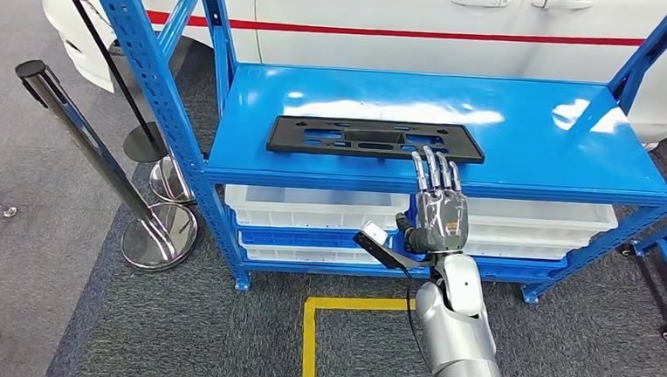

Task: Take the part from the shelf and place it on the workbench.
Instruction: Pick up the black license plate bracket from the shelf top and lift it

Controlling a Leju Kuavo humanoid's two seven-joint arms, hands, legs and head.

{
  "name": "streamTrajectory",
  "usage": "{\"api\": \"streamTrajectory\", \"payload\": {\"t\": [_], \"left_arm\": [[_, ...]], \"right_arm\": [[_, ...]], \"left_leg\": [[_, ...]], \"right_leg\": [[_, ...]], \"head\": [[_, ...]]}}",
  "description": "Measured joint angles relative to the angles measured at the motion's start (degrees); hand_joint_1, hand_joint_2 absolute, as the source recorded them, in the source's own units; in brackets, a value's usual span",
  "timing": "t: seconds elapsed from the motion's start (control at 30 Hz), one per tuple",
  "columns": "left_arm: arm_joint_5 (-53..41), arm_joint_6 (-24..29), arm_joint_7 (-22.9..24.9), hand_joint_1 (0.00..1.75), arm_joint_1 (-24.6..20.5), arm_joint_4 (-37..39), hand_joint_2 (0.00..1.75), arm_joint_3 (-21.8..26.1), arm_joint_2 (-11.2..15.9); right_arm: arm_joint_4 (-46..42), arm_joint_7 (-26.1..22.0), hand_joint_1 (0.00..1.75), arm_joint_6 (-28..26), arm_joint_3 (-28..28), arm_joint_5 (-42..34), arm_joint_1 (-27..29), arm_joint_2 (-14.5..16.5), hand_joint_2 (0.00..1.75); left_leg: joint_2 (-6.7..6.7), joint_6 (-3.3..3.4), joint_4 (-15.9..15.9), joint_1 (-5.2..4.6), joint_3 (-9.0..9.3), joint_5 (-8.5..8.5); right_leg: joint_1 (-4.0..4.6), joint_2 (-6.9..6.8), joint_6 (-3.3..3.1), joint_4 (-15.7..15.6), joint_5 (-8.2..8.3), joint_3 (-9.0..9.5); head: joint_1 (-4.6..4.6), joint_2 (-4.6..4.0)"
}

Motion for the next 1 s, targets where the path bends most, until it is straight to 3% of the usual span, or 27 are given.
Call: {"api": "streamTrajectory", "payload": {"t": [0.03, 0.07, 0.13, 0.2, 0.23, 0.33, 0.4, 0.43, 0.5, 0.53, 0.57, 0.6, 0.67, 0.73, 0.8, 0.9, 0.93, 1.0], "left_arm": [[-0.3, 0.0, 0.3, 0.00, 0.0, -0.1, 0.00, 0.0, -0.1], [-0.6, -0.1, 0.5, 0.00, 0.0, -0.1, 0.00, 0.0, -0.2], [-0.9, -0.1, 0.2, 0.00, 0.0, -0.2, 0.00, 0.1, -0.3], [-1.0, -0.1, -0.2, 0.00, 0.1, -0.2, 0.00, 0.2, -0.3], [-1.0, -0.1, -0.3, 0.00, 0.1, -0.2, 0.00, 0.3, -0.3], [-1.1, 0.0, -0.7, 0.00, 0.0, -0.2, 0.00, 0.5, -0.3], [-1.1, 0.0, -0.9, 0.00, 0.0, -0.2, 0.00, 0.6, -0.2], [-1.1, 0.1, -1.0, 0.00, 0.0, -0.2, 0.00, 0.6, -0.2], [-1.1, 0.1, -1.1, 0.00, 0.0, -0.2, 0.00, 0.7, -0.2], [-1.1, 0.1, -1.1, 0.00, 0.1, -0.2, 0.00, 0.8, -0.2], [-1.1, 0.1, -1.2, 0.00, 0.2, -0.2, 0.00, 0.9, -0.2], [-1.1, 0.1, -1.2, 0.00, 0.3, -0.2, 0.00, 0.9, -0.2], [-1.1, 0.1, -1.2, 0.00, 0.3, -0.2, 0.00, 1.0, -0.2], [-1.1, 0.1, -1.3, 0.00, 0.2, -0.2, 0.00, 1.1, -0.2], [-1.1, 0.1, -1.4, 0.00, 0.2, -0.2, 0.00, 1.1, -0.2], [-1.1, 0.2, -1.5, 0.00, 0.3, -0.2, 0.00, 1.2, -0.1], [-1.1, 0.2, -1.5, 0.00, 0.3, -0.2, 0.00, 1.2, -0.1], [-1.1, 0.2, -1.6, 0.00, 0.2, -0.2, 0.00, 1.2, -0.1]], "right_arm": [[0.0, 0.4, 0.00, 0.0, 0.0, 0.0, 0.2, 0.0, 1.75], [0.0, 0.7, 0.00, 0.0, 0.0, 0.0, 0.4, 0.0, 1.75], [0.0, 1.2, 0.00, 0.0, 0.2, 0.1, 0.5, 0.0, 1.75], [0.0, 1.3, 0.00, 0.0, 0.3, 0.0, 0.4, 0.0, 1.75], [-0.1, 1.4, 0.00, 0.0, 0.3, -0.1, 0.5, 0.0, 1.75], [-0.2, 1.4, 0.00, 0.0, 0.4, -0.5, 0.6, 0.0, 1.75], [-0.5, 1.4, 0.00, 0.0, 0.5, -0.7, 0.6, 0.1, 1.75], [-0.5, 1.4, 0.00, 0.0, 0.6, -0.8, 0.5, 0.1, 1.75], [-0.5, 1.4, 0.00, 0.0, 0.7, -0.8, 0.5, 0.1, 1.75], [-0.5, 1.4, 0.00, 0.0, 0.7, -0.8, 0.6, 0.1, 1.75], [-0.5, 1.4, 0.00, 0.0, 0.7, -0.8, 0.6, 0.1, 1.75], [-0.5, 1.4, 0.00, 0.0, 0.7, -0.8, 0.6, 0.1, 1.75], [-0.5, 1.4, 0.00, 0.0, 0.8, -0.8, 0.6, 0.1, 1.75], [-0.5, 1.5, 0.00, 0.0, 0.8, -0.7, 0.6, 0.1, 1.75], [-0.5, 1.6, 0.00, 0.0, 0.8, -0.7, 0.6, 0.1, 1.75], [-0.6, 1.5, 0.00, 0.0, 0.8, -0.9, 0.5, 0.1, 1.75], [-0.6, 1.5, 0.00, 0.0, 0.8, -0.9, 0.5, 0.1, 1.75], [-0.5, 1.5, 0.00, 0.0, 0.8, -1.0, 0.6, 0.0, 1.75]], "left_leg": [[-0.01, 0.06, 0.1, -0.02, 0.06, -0.12], [-0.04, 0.06, 0.2, -0.02, 0.17, -0.28], [-0.09, -0.15, 0.5, 0.01, 0.56, -0.81], [-0.14, -0.66, 1.0, -0.13, 0.74, -1.49], [-0.15, -0.96, 1.2, -0.18, 0.73, -1.72], [-0.11, -1.86, 1.2, -0.15, 0.80, -2.13], [-0.06, -2.46, 2.8, -0.02, 0.31, -3.27], [-0.04, -2.73, 5.4, 0.09, -0.84, -4.55], [-0.04, -3.14, 12.8, 0.26, -4.82, -7.46], [-0.04, -3.27, 15.8, 0.35, -6.75, -8.15], [-0.04, -3.32, 16.9, 0.41, -7.81, -7.70], [-0.04, -3.30, 15.8, 0.44, -7.75, -6.09], [-0.04, -2.96, 9.0, 0.45, -5.21, -1.46], [-0.06, -2.40, 3.1, 0.18, -2.67, 0.78], [-0.10, -1.90, 1.7, -0.15, -1.99, 0.48], [-0.06, -1.00, 0.5, 0.13, -1.19, 0.55], [-0.02, -0.68, 0.2, 0.25, -0.84, 0.58], [0.02, -0.16, 0.0, 0.19, -0.51, 0.36]], "right_leg": [[-0.04, -0.01, 0.09, 2.4, -0.42, -1.47], [-0.10, -0.03, 0.17, 2.7, 0.31, -1.95], [-0.21, -0.12, 0.14, -2.6, 4.32, 0.26], [-0.11, -0.20, -0.12, -9.1, 6.87, 3.39], [-0.02, -0.21, -0.32, -10.8, 7.10, 4.17], [0.12, -0.05, -1.15, -11.7, 6.70, 4.61], [-0.03, -0.05, -1.80, -12.2, 6.66, 5.23], [-0.09, -0.12, -2.09, -12.4, 6.58, 5.54], [0.01, -0.22, -2.50, -12.5, 6.31, 5.85], [0.07, -0.23, -2.59, -12.4, 6.18, 5.95], [0.10, -0.19, -2.62, -12.4, 6.03, 6.10], [0.11, -0.13, -2.58, -12.4, 5.84, 6.34], [0.09, -0.04, -2.38, -12.4, 5.36, 7.04], [0.21, 0.01, -1.93, -12.4, 4.96, 7.36], [0.28, 0.01, -1.32, -12.5, 4.83, 7.31], [0.19, -0.08, -0.47, -11.2, 3.79, 6.98], [0.17, -0.10, -0.29, -9.0, 2.65, 5.95], [0.06, -0.13, -0.08, -1.9, -0.23, 2.10]], "head": [[0.01, 0.00], [0.00, 0.00], [0.01, 0.00], [-0.01, 0.00], [-0.01, 0.00], [-0.02, 0.00], [-0.02, 0.00], [-0.04, 0.00], [-0.04, 0.00], [-0.03, 0.00], [-0.03, 0.00], [-0.04, 0.00], [-0.03, 0.00], [-0.03, 0.00], [-0.02, 0.00], [-0.01, 0.00], [-0.01, 0.00], [-0.01, 0.00]]}}
